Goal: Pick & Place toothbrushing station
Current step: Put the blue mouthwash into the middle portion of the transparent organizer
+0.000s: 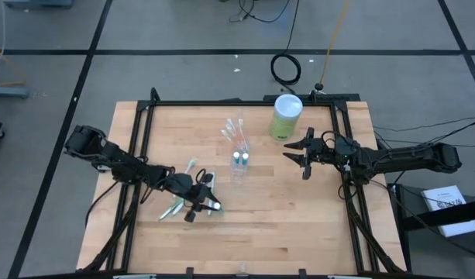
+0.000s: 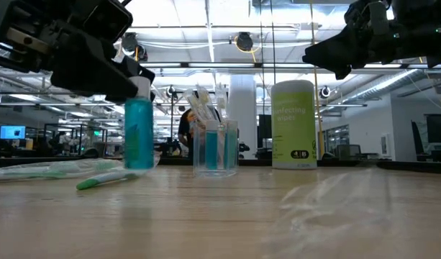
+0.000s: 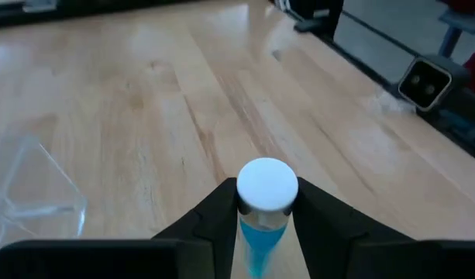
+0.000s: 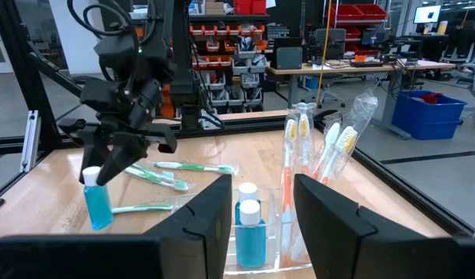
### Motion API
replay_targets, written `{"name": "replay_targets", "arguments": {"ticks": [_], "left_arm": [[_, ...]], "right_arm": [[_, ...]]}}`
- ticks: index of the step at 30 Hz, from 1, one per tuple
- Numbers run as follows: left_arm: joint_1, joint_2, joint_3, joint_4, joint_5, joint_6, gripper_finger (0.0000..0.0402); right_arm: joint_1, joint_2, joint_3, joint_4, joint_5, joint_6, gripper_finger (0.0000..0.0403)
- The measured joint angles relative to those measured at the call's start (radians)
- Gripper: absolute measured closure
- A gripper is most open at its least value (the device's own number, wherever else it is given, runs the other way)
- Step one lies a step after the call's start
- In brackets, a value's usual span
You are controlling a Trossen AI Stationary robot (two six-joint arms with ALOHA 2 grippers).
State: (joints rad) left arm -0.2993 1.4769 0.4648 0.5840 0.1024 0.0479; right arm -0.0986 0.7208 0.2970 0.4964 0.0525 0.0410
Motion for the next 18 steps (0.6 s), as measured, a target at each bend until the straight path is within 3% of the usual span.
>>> {"name": "replay_targets", "arguments": {"ticks": [9,18], "left_arm": [[0.089,-0.06,0.0,0.024,-0.01,-0.058,0.0284],[0.217,-0.176,0.036,0.03,-0.156,-0.003,0.0284]], "right_arm": [[0.0,0.0,0.0,0.0,0.0,0.0,0.0273],[0.0,0.0,0.0,0.0,0.003,0.0,0.0273]]}}
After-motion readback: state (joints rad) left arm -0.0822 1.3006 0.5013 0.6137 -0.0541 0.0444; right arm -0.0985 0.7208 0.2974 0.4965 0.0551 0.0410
